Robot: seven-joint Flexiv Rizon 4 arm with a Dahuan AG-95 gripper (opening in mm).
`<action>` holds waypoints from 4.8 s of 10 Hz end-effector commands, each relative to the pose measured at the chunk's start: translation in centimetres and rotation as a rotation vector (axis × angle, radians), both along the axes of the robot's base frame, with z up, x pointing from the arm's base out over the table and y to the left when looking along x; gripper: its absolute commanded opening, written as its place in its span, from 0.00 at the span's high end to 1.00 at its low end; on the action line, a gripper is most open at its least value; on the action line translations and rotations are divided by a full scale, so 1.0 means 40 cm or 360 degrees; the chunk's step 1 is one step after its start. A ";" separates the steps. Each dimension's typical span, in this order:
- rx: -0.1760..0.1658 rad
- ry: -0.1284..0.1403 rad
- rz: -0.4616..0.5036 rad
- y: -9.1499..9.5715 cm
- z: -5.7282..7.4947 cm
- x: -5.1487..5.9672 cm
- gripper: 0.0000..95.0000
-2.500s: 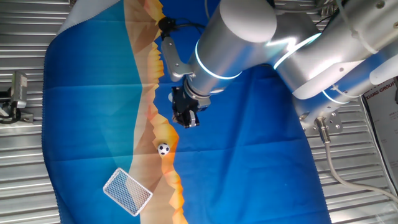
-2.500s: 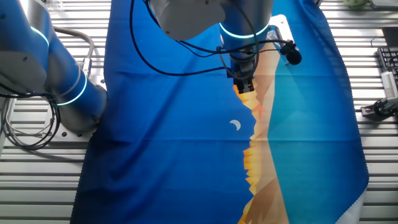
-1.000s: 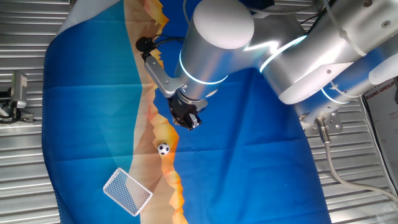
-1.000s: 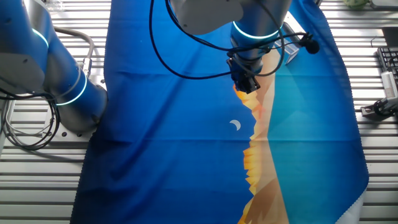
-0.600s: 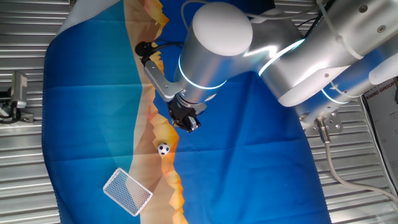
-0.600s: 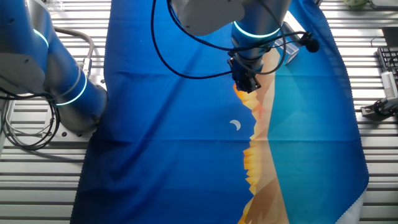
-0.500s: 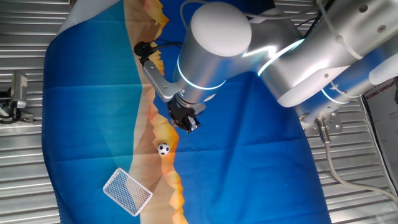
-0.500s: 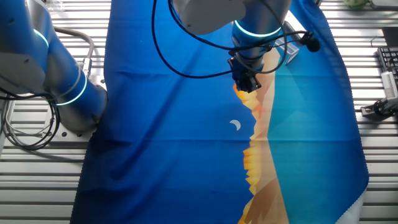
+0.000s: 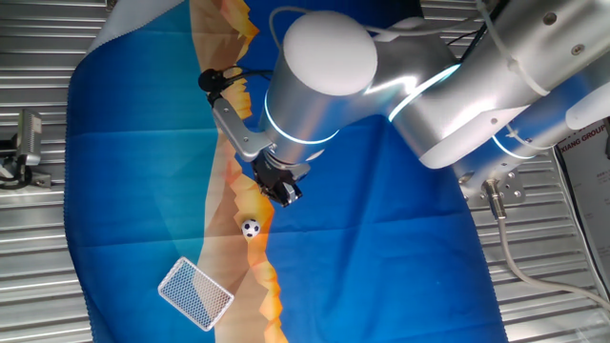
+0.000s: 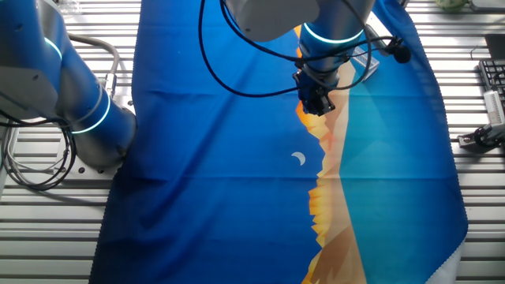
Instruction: Push the soccer ball into the goal
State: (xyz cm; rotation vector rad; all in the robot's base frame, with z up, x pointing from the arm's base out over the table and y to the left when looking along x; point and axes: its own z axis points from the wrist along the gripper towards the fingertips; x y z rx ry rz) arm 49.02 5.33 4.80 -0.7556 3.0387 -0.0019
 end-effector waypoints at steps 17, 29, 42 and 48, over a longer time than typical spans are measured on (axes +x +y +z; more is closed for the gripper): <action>-0.0029 -0.0038 -0.0076 -0.001 0.000 -0.002 1.00; 0.0081 -0.0036 0.0111 -0.001 0.000 -0.002 1.00; 0.0074 -0.0101 0.0222 -0.001 0.000 -0.002 1.00; 0.0097 -0.0029 0.0292 -0.001 0.000 -0.002 1.00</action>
